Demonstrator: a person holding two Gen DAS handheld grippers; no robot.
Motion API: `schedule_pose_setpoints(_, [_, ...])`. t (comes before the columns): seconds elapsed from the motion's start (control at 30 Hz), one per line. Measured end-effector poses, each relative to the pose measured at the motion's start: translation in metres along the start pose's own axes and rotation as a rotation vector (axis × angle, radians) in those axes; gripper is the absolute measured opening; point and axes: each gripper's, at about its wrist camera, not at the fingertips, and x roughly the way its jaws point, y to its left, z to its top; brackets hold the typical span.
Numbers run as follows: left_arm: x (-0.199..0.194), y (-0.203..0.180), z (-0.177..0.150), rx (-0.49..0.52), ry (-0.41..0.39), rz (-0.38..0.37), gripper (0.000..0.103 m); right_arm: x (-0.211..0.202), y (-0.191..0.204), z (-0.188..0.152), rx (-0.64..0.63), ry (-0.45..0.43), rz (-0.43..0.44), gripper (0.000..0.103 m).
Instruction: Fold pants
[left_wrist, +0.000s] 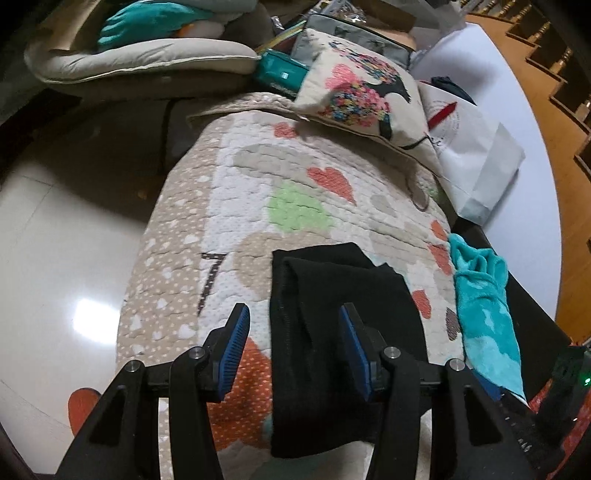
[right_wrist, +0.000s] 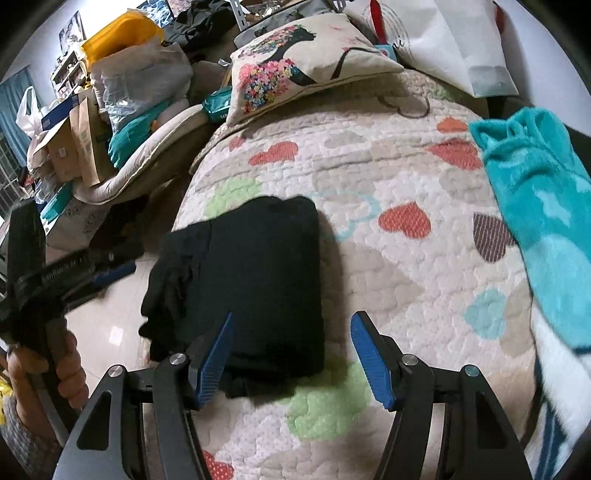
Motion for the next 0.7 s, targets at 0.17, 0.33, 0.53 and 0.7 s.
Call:
schedule_pose_setpoints(0.17, [0.003, -0.002, 0.000, 0.013, 0.004, 0.026, 0.049, -0.003, 0.003, 0.018, -0.045, 0.003, 0.004, 0.070])
schedule_pose_setpoints(0.33, [0.006, -0.009, 0.001, 0.046, 0.003, 0.064, 0.050, 0.012, 0.002, 0.042, -0.106, 0.033, -0.027, 0.072])
schedule_pose_setpoints(0.53, [0.013, -0.020, -0.001, 0.126, 0.013, 0.161, 0.052, 0.038, -0.011, 0.051, -0.044, 0.021, -0.030, 0.072])
schedule_pose_setpoints(0.7, [0.017, -0.033, -0.003, 0.198, 0.021, 0.220, 0.053, 0.055, -0.019, 0.043, 0.025, 0.052, -0.010, 0.072])
